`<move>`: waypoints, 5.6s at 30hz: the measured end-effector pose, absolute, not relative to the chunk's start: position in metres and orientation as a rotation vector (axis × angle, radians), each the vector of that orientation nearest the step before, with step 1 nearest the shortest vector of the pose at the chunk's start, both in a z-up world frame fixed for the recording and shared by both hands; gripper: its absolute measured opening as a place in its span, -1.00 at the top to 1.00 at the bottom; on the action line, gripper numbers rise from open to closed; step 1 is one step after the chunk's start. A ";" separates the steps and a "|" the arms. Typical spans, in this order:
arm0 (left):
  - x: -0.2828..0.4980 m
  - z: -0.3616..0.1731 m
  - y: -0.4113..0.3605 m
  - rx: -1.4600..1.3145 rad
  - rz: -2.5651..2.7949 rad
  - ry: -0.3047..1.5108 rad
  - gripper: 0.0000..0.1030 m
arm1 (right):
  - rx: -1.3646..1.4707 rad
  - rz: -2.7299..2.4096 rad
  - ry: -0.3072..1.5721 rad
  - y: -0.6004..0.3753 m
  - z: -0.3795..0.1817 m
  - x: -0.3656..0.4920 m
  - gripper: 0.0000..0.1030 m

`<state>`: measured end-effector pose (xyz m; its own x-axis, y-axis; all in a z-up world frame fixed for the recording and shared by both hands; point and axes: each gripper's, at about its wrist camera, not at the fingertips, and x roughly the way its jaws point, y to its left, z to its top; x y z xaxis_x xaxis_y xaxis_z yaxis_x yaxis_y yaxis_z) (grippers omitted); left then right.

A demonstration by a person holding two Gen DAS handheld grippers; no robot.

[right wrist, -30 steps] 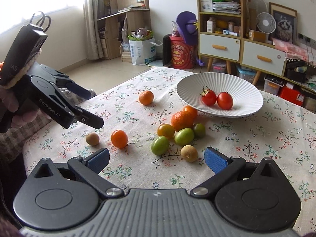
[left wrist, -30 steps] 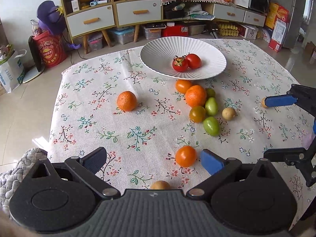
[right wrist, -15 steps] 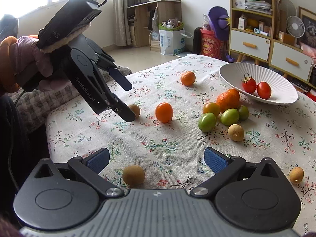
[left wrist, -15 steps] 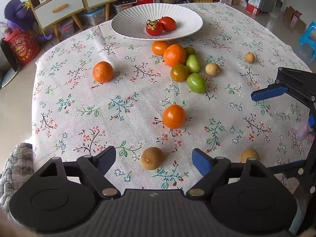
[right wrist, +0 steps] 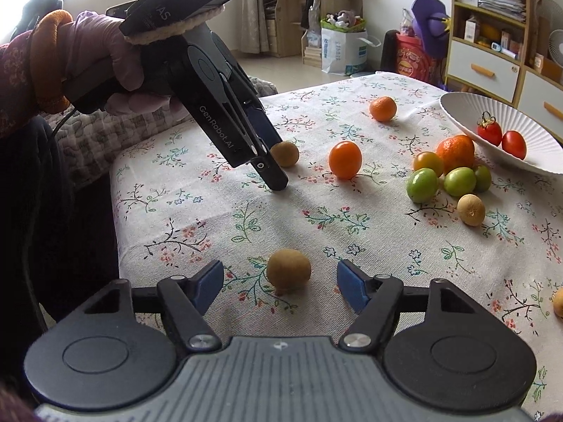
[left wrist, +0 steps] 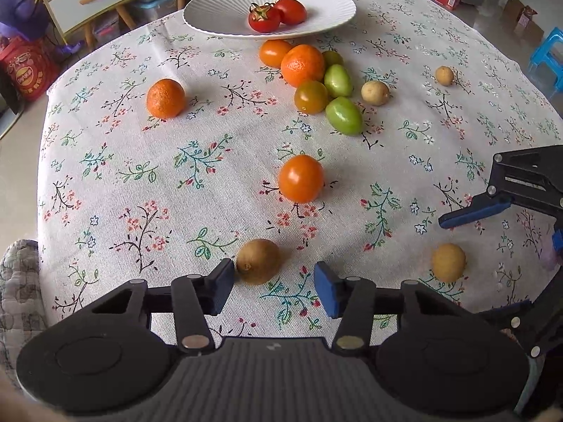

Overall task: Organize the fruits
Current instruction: 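Close the left tool on a brown kiwi while the right tool grasps a small tan fruit, then carry the kiwi and the tan fruit over the white bowl with both tools, then open both tools to drop the fruits into the bowl, then move both open tools away from the bowl toward the remaining fruits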

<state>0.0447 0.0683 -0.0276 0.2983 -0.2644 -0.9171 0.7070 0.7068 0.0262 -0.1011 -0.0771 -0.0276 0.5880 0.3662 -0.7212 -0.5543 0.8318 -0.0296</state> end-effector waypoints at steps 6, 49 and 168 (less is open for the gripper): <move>0.046 -0.027 0.068 0.464 -0.675 1.088 0.28 | -0.283 0.547 0.768 -0.075 -0.028 -0.100 0.10; 0.073 0.000 0.052 0.352 -0.527 0.977 0.57 | -0.206 0.420 0.722 -0.105 -0.002 -0.060 0.53; 0.077 0.026 -0.005 0.274 -0.371 0.714 -0.91 | -0.030 -0.025 0.599 -0.199 0.044 0.000 -0.98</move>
